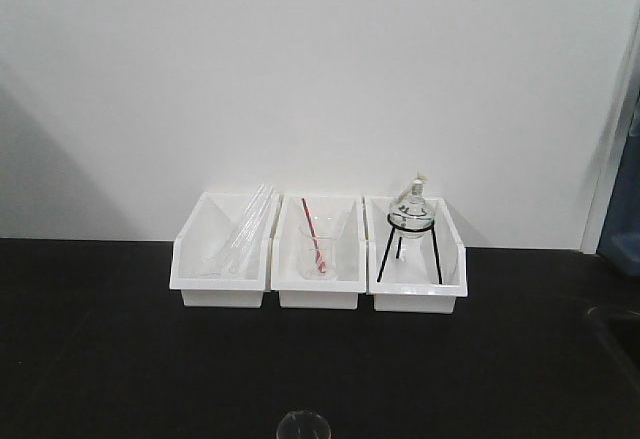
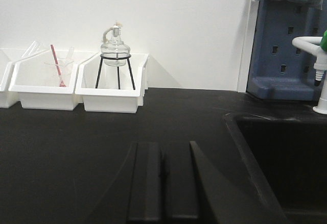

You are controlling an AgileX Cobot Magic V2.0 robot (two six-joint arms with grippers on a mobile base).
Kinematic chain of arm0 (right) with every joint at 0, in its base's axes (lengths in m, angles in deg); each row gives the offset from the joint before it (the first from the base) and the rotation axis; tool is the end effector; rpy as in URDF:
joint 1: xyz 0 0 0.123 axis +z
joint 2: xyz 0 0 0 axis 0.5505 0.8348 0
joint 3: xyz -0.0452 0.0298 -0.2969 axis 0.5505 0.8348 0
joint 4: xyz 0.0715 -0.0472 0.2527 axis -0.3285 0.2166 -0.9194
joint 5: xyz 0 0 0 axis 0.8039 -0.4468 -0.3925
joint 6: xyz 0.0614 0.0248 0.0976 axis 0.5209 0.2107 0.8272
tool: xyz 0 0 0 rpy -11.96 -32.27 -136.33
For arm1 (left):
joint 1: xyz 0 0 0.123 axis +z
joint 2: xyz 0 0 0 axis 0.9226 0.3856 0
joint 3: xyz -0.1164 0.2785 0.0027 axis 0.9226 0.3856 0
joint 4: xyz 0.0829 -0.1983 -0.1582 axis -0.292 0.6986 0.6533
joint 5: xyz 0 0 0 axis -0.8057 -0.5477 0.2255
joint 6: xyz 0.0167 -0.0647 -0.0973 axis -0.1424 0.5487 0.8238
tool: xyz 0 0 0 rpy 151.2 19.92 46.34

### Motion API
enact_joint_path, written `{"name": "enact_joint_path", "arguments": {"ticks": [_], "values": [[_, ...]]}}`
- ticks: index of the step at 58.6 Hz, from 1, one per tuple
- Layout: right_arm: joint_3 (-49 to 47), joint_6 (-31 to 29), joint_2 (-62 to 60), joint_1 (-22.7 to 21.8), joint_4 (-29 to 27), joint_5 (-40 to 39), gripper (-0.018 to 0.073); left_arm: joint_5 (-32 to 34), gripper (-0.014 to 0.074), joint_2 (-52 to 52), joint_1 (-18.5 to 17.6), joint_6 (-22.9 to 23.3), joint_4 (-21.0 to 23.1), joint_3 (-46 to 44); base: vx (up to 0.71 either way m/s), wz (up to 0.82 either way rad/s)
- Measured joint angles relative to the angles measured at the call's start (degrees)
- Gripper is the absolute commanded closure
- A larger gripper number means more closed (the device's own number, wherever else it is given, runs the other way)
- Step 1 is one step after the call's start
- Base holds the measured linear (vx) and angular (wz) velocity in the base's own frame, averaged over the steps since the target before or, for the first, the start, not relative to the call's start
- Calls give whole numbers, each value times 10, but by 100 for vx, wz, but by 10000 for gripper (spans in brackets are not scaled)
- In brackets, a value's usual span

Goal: Pick beaker and place in left cabinet

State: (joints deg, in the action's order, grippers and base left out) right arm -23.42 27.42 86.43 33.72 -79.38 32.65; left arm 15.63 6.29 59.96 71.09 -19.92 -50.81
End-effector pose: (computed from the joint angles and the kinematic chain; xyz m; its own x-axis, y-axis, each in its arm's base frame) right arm 0.0823 -0.0008 0.1944 -0.0206 -0.0927 -0.9955 0.0027 0.9957 -0.0928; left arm 0.0816 -0.0105 0.2042 0.0817 0.1296 -0.9882 0.1179 0.9833 0.1387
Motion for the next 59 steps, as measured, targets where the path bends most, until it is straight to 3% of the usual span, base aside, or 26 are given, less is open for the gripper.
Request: {"name": "enact_joint_path", "arguments": {"ticks": [59], "values": [[0, 0, 0, 0, 0, -6, 564, 0, 595, 0, 0, 0, 0, 0, 0, 0]]}}
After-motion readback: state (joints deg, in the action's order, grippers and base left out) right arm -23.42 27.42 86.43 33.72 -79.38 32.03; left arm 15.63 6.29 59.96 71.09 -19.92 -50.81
